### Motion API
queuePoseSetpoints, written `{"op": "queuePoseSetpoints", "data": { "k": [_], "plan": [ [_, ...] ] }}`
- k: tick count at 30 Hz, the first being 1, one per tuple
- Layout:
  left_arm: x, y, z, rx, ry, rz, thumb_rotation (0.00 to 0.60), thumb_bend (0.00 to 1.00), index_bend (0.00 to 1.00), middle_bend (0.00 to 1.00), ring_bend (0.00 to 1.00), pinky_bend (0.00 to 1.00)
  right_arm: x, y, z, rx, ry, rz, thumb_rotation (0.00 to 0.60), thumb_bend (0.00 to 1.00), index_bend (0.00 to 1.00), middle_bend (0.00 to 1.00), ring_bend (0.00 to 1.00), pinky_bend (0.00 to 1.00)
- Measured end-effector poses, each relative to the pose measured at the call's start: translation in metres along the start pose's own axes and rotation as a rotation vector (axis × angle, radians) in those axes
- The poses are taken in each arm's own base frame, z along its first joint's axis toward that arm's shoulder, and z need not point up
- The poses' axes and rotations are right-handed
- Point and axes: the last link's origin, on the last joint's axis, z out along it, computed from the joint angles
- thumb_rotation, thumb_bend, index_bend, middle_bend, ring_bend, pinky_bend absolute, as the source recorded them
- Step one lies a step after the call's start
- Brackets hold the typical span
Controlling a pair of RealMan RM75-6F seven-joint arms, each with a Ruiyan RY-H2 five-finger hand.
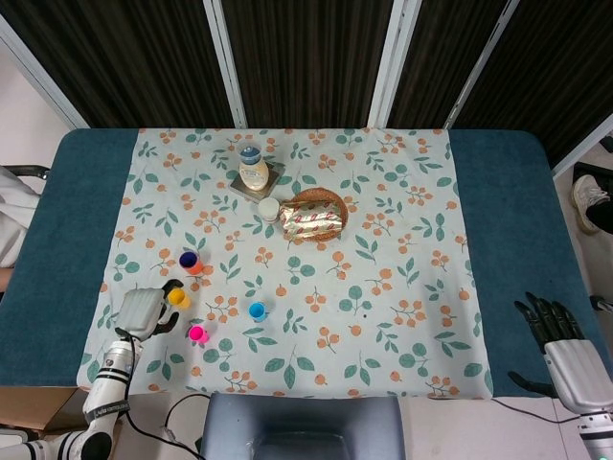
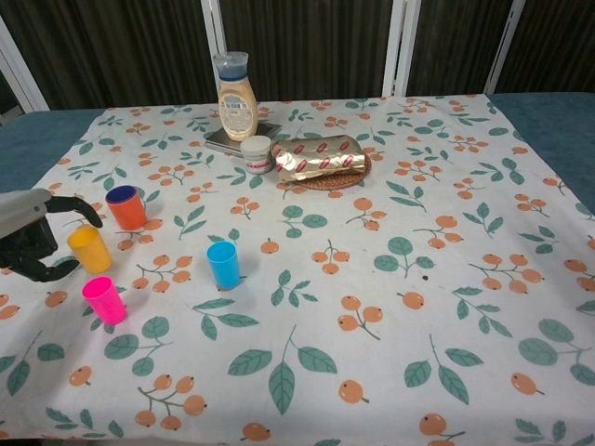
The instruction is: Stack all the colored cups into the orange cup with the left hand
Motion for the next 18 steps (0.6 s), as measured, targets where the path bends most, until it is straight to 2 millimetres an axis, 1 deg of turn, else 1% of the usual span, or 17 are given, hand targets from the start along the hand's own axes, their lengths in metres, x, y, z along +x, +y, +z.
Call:
{"op": "queuePoseSetpoints", "data": {
  "k": [3, 5, 9, 13, 18],
  "plan": [
    [-0.001, 0.001, 0.001, -0.001, -0.001, -0.004, 0.600, 0.37, 0.33, 1.00, 1.00, 1.00, 0.000, 0.000, 0.000, 0.000, 0.000, -0.001, 0.600, 0.18, 0.00, 0.00, 0.00, 0.00],
    [-0.001, 0.000, 0.002, 0.001, 0.000, -0.003, 0.600, 0.37, 0.37, 1.00, 1.00, 1.00, 0.000, 0.000, 0.000, -0.001, 0.000, -0.001, 0.600, 0.18, 0.00, 0.00, 0.00, 0.00],
    [-0.003, -0.002, 0.008, 0.011, 0.007, -0.022, 0.600, 0.37, 0.45, 1.00, 1.00, 1.00, -0.001, 0.000, 0.000, -0.001, 0.000, -0.003, 0.600, 0.19, 0.00, 0.00, 0.00, 0.00],
    [-0.004, -0.003, 0.013, 0.017, 0.020, -0.034, 0.600, 0.37, 0.51, 1.00, 1.00, 1.00, -0.001, 0.000, 0.000, -0.001, 0.000, -0.003, 0.600, 0.19, 0.00, 0.00, 0.00, 0.00],
    [0.001, -0.005, 0.019, 0.026, 0.043, -0.045, 0.600, 0.37, 0.56, 1.00, 1.00, 1.00, 0.000, 0.000, 0.000, -0.003, 0.003, -0.002, 0.600, 0.19, 0.00, 0.00, 0.00, 0.00]
  ]
}}
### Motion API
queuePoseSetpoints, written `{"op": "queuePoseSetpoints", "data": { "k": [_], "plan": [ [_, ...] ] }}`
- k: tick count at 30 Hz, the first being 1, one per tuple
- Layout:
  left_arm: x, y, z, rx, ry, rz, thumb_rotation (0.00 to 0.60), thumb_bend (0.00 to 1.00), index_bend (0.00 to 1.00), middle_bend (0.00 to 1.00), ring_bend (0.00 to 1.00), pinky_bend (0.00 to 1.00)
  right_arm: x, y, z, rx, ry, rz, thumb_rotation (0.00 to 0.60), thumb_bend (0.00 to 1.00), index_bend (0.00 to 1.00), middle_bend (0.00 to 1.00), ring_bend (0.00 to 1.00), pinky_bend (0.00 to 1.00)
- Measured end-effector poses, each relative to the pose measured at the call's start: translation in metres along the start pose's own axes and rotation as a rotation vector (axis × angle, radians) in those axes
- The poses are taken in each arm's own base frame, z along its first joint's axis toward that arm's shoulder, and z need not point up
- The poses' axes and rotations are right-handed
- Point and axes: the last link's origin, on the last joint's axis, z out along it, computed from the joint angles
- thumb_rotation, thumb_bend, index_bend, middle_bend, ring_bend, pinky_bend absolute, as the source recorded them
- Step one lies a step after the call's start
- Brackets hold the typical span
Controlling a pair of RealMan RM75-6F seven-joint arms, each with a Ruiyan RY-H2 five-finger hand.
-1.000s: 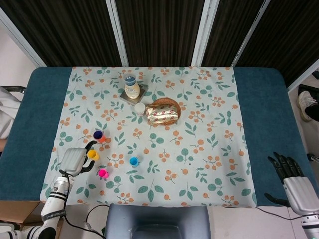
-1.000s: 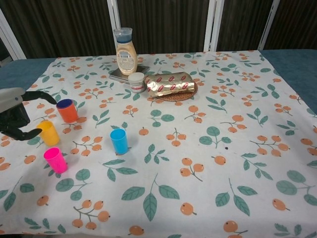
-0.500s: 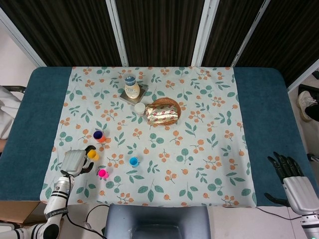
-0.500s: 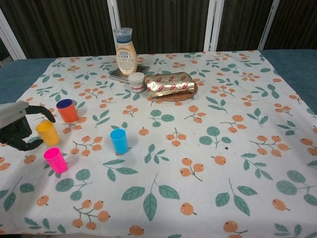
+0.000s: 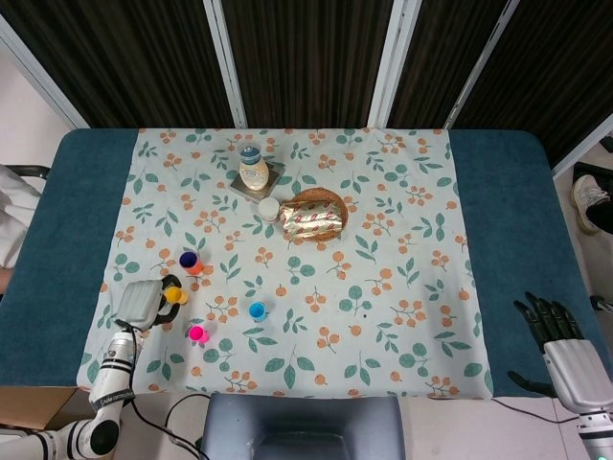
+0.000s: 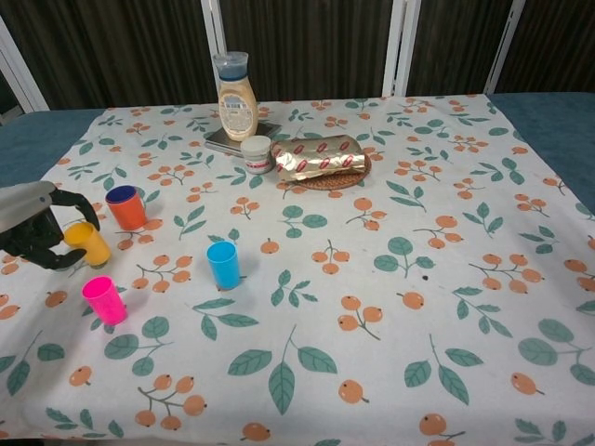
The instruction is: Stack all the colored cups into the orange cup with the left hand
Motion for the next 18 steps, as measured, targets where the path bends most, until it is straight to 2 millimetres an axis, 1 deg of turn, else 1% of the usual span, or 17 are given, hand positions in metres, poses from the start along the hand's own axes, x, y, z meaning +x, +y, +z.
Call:
{"op": "queuePoseSetpoints", "data": {
  "k": [4, 9, 11, 14, 18],
  "plan": [
    [0.014, 0.007, 0.003, -0.016, 0.041, -0.024, 0.600, 0.37, 0.57, 1.00, 1.00, 1.00, -0.001, 0.000, 0.000, 0.001, -0.004, -0.002, 0.600, 0.19, 0.00, 0.00, 0.00, 0.00],
    [0.045, 0.030, 0.015, -0.057, 0.130, -0.064, 0.600, 0.37, 0.57, 1.00, 1.00, 1.00, -0.001, -0.001, 0.001, 0.001, -0.005, -0.004, 0.600, 0.18, 0.00, 0.00, 0.00, 0.00],
    [0.055, 0.039, 0.021, -0.065, 0.154, -0.059, 0.600, 0.37, 0.57, 1.00, 1.00, 1.00, -0.001, -0.001, 0.001, 0.001, -0.004, -0.003, 0.600, 0.19, 0.00, 0.00, 0.00, 0.00],
    [0.058, 0.048, 0.030, -0.059, 0.160, -0.042, 0.600, 0.37, 0.57, 1.00, 1.00, 1.00, 0.000, 0.000, 0.001, 0.000, -0.001, -0.002, 0.600, 0.19, 0.00, 0.00, 0.00, 0.00],
    [0.053, 0.052, 0.041, -0.032, 0.149, -0.016, 0.600, 0.37, 0.57, 1.00, 1.00, 1.00, 0.001, 0.001, 0.001, -0.002, 0.003, 0.003, 0.600, 0.18, 0.00, 0.00, 0.00, 0.00]
  ]
}}
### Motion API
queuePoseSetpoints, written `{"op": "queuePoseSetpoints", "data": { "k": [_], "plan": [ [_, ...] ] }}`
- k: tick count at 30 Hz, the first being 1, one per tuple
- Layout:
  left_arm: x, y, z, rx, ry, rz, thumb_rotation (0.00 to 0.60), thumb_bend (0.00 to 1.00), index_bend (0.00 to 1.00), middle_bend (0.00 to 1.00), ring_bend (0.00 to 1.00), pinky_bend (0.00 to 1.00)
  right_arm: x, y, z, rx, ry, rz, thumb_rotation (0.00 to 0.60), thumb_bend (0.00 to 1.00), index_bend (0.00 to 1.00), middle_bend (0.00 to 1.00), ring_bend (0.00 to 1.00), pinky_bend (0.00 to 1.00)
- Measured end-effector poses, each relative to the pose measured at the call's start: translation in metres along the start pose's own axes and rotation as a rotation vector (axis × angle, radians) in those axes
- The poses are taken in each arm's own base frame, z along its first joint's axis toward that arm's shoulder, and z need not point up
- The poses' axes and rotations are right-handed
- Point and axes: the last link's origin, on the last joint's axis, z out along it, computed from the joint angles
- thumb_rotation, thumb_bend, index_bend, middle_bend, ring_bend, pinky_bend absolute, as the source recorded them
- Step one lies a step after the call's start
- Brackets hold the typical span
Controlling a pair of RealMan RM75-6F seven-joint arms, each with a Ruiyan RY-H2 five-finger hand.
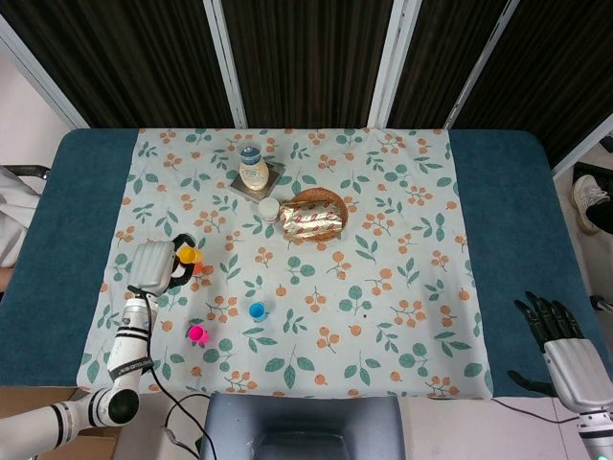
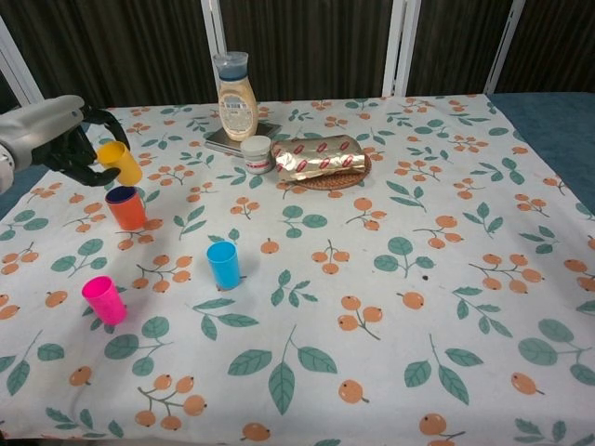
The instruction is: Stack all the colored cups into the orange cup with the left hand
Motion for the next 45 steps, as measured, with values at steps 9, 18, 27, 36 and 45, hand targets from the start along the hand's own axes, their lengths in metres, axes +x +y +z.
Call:
{"op": "queuePoseSetpoints", "data": {
  "k": [9, 18, 27, 36, 45],
  "plan": [
    [-0.010, -0.013, 0.010, 0.053, -0.012, 0.028, 0.600, 0.37, 0.57, 1.00, 1.00, 1.00, 0.001, 0.001, 0.001, -0.004, 0.002, 0.000, 0.600, 0.19, 0.00, 0.00, 0.00, 0.00],
    [-0.019, -0.017, 0.009, 0.051, -0.050, 0.046, 0.600, 0.38, 0.33, 1.00, 1.00, 1.00, -0.001, 0.000, 0.001, -0.007, 0.001, -0.004, 0.600, 0.19, 0.00, 0.00, 0.00, 0.00],
    [-0.017, -0.006, 0.002, 0.002, -0.065, 0.030, 0.600, 0.37, 0.00, 1.00, 1.00, 1.00, -0.001, 0.000, 0.001, -0.004, -0.002, -0.002, 0.600, 0.19, 0.00, 0.00, 0.00, 0.00],
    [-0.007, 0.030, -0.046, -0.172, -0.138, -0.063, 0.600, 0.36, 0.03, 1.00, 1.00, 1.00, -0.002, -0.001, 0.000, 0.009, -0.013, -0.003, 0.600, 0.18, 0.00, 0.00, 0.00, 0.00],
    [-0.028, 0.058, -0.090, -0.288, -0.242, -0.096, 0.600, 0.36, 0.11, 1.00, 1.00, 1.00, -0.001, -0.002, -0.003, 0.023, -0.016, 0.006, 0.600, 0.19, 0.00, 0.00, 0.00, 0.00]
  ]
}}
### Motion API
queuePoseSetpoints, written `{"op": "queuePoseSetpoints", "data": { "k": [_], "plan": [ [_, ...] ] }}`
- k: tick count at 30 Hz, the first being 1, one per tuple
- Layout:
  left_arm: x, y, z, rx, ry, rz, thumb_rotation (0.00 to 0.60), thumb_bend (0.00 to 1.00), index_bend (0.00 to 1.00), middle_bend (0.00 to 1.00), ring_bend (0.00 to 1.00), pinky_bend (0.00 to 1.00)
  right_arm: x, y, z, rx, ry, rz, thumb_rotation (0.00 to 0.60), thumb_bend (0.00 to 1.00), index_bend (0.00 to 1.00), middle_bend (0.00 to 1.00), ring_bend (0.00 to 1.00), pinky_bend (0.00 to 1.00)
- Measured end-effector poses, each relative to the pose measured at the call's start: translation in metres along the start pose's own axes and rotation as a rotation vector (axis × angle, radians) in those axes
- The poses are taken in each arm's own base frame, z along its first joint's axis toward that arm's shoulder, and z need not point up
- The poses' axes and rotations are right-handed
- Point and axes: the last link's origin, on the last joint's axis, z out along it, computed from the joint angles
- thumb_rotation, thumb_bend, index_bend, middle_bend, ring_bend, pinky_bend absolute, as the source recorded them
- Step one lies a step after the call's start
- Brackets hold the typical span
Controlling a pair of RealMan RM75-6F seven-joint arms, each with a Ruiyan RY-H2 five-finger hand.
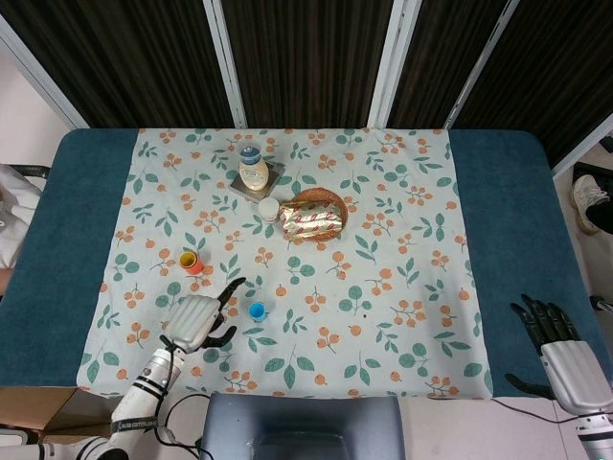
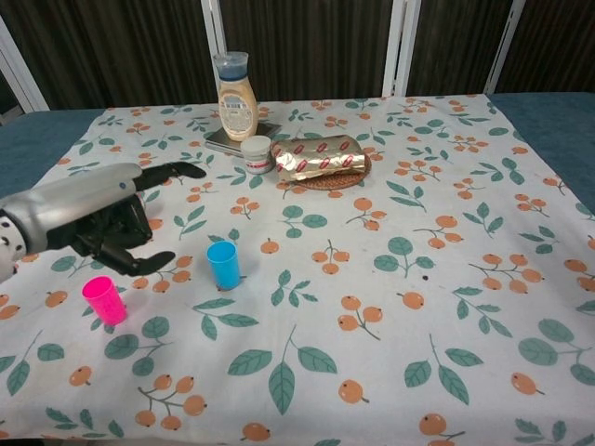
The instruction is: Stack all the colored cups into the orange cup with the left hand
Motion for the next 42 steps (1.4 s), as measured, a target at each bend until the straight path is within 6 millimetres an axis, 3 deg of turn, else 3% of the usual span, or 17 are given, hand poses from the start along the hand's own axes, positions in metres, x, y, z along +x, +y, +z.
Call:
{"op": "queuePoseSetpoints", "data": {
  "k": [12, 29, 42],
  "plan": [
    [-0.037, 0.002, 0.031, 0.074, 0.002, 0.055, 0.600, 0.36, 0.22, 1.00, 1.00, 1.00, 0.001, 0.001, 0.001, 0.003, -0.003, 0.002, 0.600, 0.19, 0.00, 0.00, 0.00, 0.00],
    [-0.044, 0.010, 0.042, 0.077, -0.004, 0.041, 0.600, 0.36, 0.29, 1.00, 1.00, 1.00, 0.001, 0.001, 0.001, 0.003, -0.001, 0.002, 0.600, 0.19, 0.00, 0.00, 0.00, 0.00],
    [-0.047, 0.010, 0.048, 0.085, 0.001, 0.036, 0.600, 0.36, 0.45, 1.00, 1.00, 1.00, 0.002, 0.002, 0.001, 0.001, 0.003, 0.004, 0.600, 0.19, 0.00, 0.00, 0.00, 0.00]
  ]
}}
